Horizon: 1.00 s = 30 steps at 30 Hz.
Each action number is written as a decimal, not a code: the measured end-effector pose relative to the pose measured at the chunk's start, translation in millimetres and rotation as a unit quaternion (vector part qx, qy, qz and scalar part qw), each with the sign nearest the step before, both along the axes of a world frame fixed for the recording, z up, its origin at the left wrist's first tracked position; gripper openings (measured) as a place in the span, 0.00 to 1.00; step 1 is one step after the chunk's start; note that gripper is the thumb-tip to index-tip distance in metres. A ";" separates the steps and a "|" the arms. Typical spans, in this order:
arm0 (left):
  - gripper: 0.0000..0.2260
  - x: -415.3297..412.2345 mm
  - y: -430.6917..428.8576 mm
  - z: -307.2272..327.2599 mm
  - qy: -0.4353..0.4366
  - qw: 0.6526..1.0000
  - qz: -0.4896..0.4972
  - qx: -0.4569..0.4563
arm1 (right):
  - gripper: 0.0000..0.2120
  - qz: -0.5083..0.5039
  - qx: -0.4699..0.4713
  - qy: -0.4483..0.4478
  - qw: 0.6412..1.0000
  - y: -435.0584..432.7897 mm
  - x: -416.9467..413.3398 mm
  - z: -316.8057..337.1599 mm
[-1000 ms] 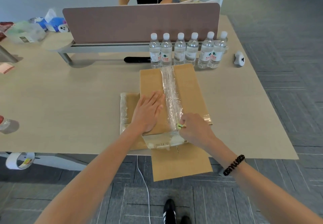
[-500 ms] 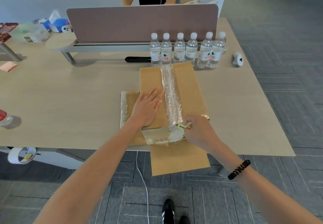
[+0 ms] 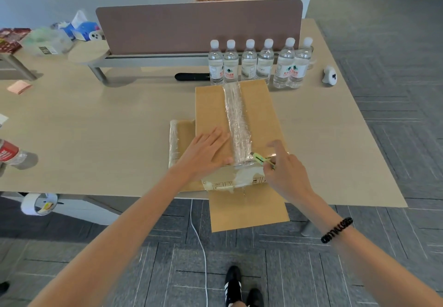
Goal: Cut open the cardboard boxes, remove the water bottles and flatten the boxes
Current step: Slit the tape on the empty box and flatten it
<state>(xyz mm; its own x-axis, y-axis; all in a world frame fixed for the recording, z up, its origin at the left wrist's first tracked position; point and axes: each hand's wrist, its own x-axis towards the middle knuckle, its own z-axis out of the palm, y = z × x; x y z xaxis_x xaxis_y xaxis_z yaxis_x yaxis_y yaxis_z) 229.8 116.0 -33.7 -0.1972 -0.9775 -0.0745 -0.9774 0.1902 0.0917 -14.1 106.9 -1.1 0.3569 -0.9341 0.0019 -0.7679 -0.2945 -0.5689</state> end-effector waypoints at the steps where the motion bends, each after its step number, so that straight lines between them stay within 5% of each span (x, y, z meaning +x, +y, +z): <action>1: 0.44 0.1 3.1 0.4 -0.019 1.000 0.000 0.006 | 0.13 0.006 -0.004 0.003 1.000 -0.8 -1.9 -1.4; 3: 0.44 -0.3 8.9 2.7 -0.043 0.999 0.019 0.013 | 0.06 0.016 -0.017 0.034 0.999 -1.5 -6.0 -4.5; 11: 0.50 -3.1 20.8 -5.3 -0.077 0.988 0.116 -0.061 | 0.11 0.086 -0.088 0.045 0.991 4.4 -14.6 -31.0; 22: 0.45 1.5 13.1 -5.1 -0.197 0.978 0.013 -0.066 | 0.09 0.136 -0.101 0.010 0.985 11.3 4.5 -37.6; 30: 0.42 -3.5 13.0 12.5 -0.356 0.933 -0.028 -0.051 | 0.09 0.124 -0.097 0.007 0.987 20.6 15.9 -45.0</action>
